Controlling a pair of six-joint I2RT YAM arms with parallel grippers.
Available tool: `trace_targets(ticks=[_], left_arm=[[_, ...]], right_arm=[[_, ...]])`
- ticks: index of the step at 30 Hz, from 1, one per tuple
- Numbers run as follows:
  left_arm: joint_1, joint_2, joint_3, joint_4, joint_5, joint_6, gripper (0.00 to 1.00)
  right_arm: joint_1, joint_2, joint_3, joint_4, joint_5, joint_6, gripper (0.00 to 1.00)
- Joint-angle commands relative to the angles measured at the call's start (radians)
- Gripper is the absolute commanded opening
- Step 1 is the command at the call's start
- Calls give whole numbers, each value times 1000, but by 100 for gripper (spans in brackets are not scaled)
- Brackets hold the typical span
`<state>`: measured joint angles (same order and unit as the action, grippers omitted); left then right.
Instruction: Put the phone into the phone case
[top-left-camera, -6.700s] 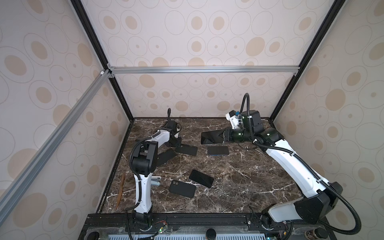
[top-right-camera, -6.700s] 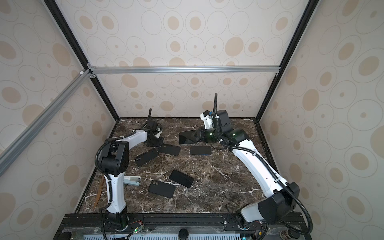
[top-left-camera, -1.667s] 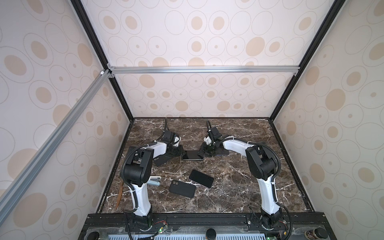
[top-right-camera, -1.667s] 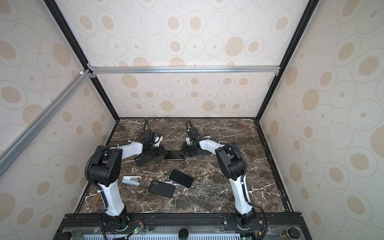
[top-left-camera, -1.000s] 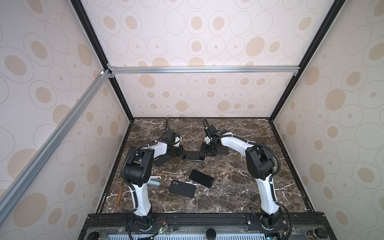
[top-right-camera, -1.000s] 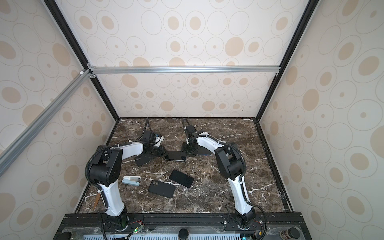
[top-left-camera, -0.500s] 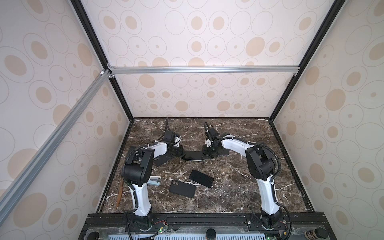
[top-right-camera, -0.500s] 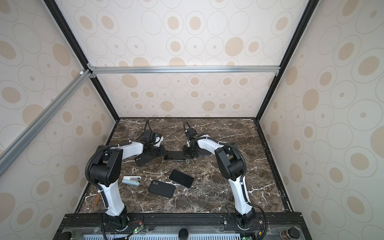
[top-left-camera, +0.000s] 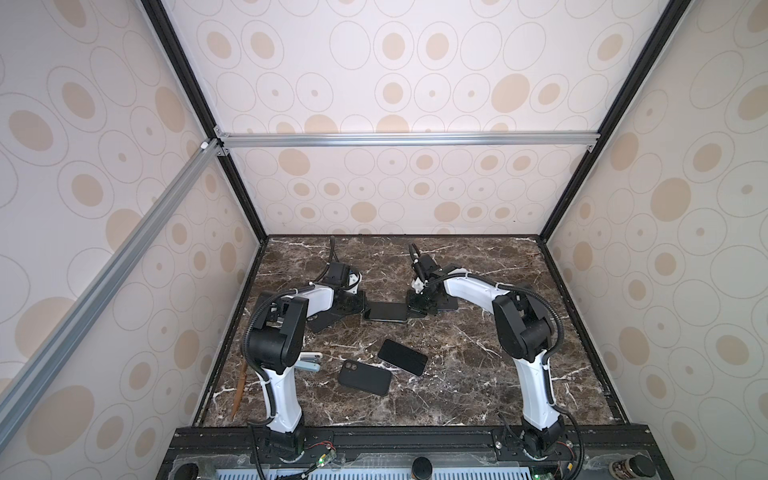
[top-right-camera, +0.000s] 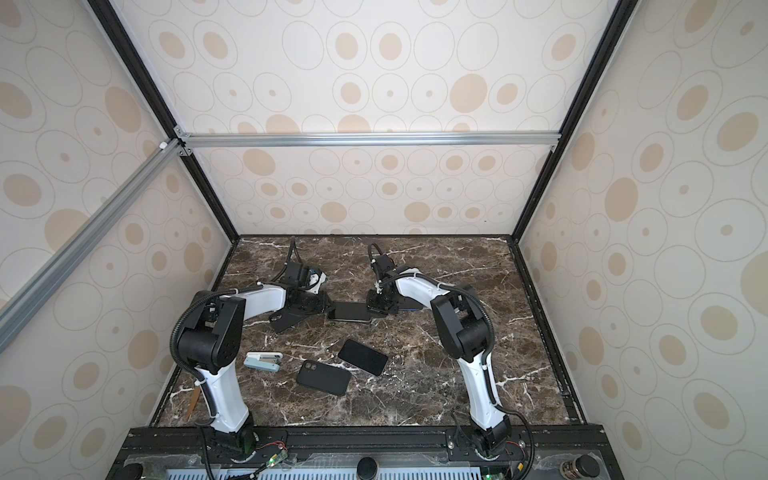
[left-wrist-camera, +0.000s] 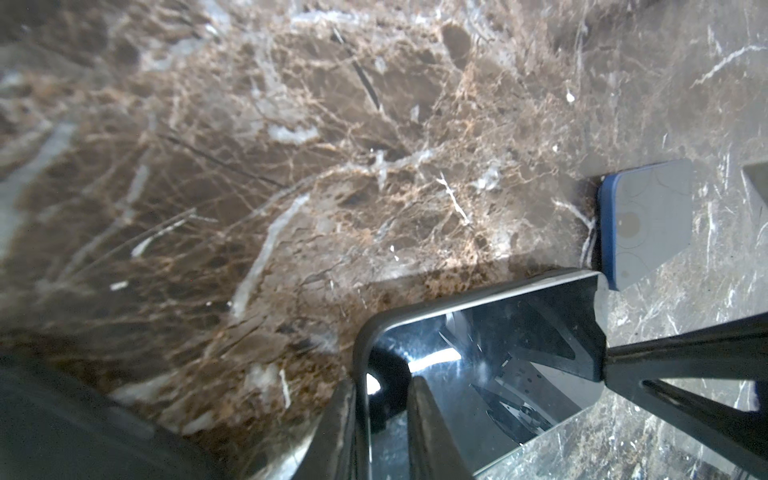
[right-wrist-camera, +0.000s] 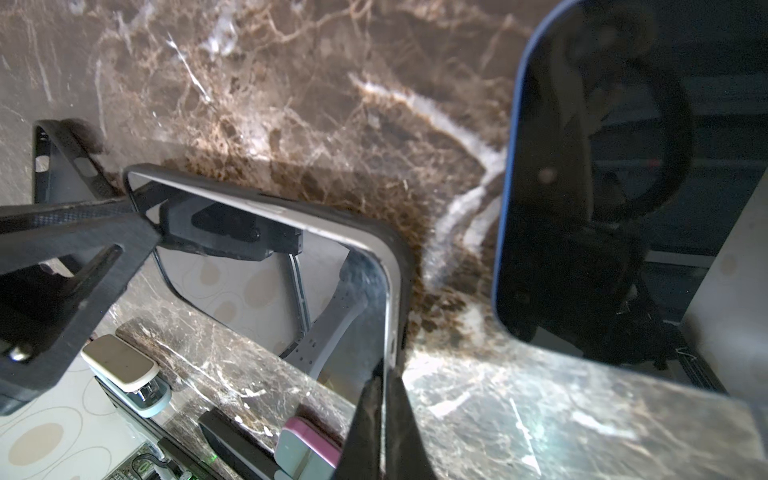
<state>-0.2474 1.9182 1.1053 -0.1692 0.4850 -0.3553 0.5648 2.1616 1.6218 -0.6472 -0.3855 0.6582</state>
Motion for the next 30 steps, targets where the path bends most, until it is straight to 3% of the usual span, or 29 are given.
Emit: trace_targets(ticks=[1,13,24,30], left_arm=[[-27,40,-81,-95,9,-5,23],[-28,13,-156,-98,-9,22,23],[-27,2,-138,-118,-77,41,23],[-28,0,-136,-121,-77,45,23]], right_arm=[[32,29,-34,13,-35,3,6],[33,18,-31,-50,-1,-33,9],[32,-69,68,-191,94,-96,28],[32,-100,1,-156,82,-88,27]])
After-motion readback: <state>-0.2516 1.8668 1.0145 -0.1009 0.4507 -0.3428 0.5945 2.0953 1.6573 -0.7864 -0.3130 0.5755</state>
